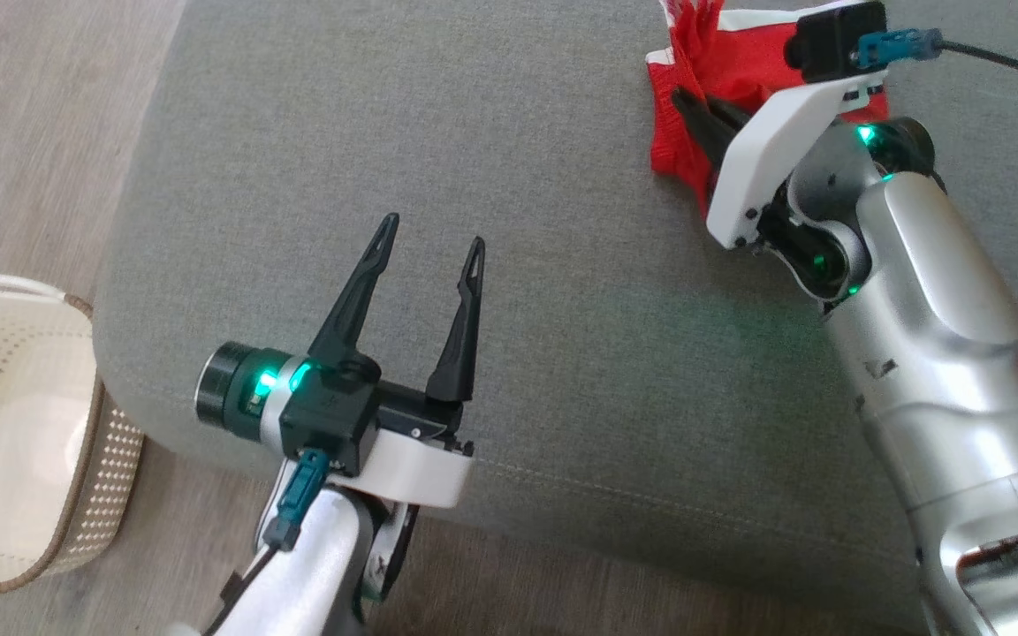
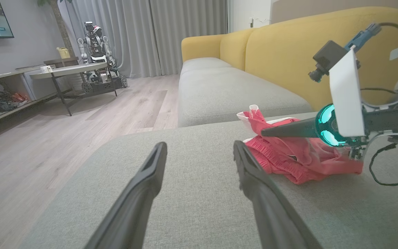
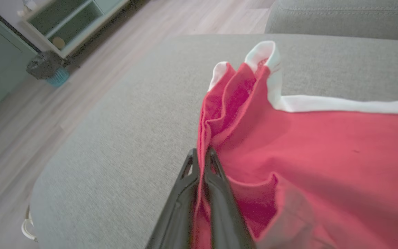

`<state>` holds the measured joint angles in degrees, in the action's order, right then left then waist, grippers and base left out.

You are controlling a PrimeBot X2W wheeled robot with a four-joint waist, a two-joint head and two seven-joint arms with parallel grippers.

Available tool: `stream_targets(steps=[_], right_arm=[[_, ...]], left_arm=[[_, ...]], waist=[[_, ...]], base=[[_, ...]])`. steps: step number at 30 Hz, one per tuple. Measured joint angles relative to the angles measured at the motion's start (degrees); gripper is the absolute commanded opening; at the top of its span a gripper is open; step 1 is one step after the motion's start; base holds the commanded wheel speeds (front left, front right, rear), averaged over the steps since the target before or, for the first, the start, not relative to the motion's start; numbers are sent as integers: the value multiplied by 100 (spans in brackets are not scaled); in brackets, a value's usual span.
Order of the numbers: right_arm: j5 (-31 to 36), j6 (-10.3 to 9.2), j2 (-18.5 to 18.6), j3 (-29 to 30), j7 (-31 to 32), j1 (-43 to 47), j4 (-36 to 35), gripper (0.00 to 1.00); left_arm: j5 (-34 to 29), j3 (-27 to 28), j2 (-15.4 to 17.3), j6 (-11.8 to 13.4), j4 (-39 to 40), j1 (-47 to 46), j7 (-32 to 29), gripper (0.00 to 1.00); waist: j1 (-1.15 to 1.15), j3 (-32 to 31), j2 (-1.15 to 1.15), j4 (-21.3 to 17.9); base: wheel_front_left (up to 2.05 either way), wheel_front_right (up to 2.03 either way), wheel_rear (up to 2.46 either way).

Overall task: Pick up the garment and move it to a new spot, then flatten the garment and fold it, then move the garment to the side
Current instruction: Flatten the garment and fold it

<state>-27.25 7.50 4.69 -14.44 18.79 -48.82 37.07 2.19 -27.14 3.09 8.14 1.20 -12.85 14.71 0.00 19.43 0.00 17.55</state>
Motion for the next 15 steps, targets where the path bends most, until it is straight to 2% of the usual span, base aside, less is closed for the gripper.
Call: stream_targets(steps=[4, 9, 15], right_arm=[[-270, 0, -5, -46, -374, -138, 3, 100], [116, 0, 56, 319, -683, -150, -253, 100], [544, 0, 714, 836, -854, 286, -998, 100]], left_arm=[[0, 4, -2, 14, -10, 2, 0, 100], [-2, 34, -1, 46, -3, 60, 0, 100], [-11, 70, 9, 47, 4, 208, 0, 100]], waist=[[0, -39, 0, -55], [0, -106, 0, -188], [0, -197, 0, -328]], base=[[0, 0, 0], [0, 0, 0], [0, 0, 0]])
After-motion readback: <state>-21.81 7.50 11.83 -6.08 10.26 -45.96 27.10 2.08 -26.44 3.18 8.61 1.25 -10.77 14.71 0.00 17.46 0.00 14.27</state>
